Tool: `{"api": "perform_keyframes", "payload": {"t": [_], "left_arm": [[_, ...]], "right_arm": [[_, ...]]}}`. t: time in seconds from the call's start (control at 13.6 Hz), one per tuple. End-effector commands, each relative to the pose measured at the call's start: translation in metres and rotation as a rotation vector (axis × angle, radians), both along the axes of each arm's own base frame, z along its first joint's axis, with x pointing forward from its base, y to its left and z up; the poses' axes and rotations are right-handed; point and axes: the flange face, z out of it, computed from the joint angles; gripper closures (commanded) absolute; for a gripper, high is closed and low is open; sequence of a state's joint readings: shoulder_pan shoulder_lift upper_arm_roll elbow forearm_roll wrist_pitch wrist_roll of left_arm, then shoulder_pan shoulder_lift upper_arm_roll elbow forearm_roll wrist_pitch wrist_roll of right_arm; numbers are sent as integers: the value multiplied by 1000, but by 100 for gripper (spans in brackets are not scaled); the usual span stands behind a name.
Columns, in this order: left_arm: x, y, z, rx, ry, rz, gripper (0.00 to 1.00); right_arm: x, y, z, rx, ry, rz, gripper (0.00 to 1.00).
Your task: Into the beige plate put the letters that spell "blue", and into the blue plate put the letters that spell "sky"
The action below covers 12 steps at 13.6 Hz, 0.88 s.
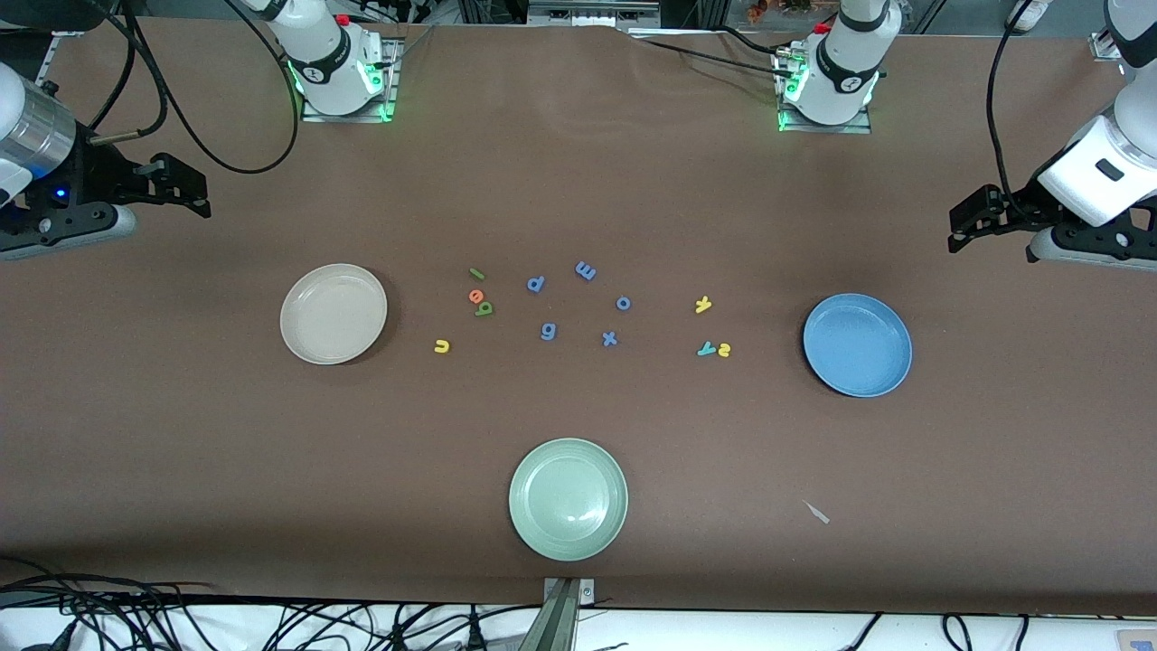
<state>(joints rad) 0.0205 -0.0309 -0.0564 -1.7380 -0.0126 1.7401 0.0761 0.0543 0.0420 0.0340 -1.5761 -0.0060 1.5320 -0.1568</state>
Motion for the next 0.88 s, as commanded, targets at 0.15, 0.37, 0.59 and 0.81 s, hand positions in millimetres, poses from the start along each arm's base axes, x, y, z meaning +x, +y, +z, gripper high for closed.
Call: {"api": "perform_keyframes", "payload": {"t": [0.15, 0.37, 0.59, 0.81], "left_arm": [[2, -4, 6, 12, 7, 6, 0], [2, -5, 6, 16, 6, 13, 0], [2, -7, 6, 19, 6, 10, 0], [2, -7, 6, 19, 6, 10, 0]], "right_arm": [[2, 1, 5, 1, 0, -4, 0], [3, 1, 5, 1, 0, -6, 0], [3, 1, 5, 1, 0, -6, 0], [3, 1, 5, 1, -2, -7, 0]]}}
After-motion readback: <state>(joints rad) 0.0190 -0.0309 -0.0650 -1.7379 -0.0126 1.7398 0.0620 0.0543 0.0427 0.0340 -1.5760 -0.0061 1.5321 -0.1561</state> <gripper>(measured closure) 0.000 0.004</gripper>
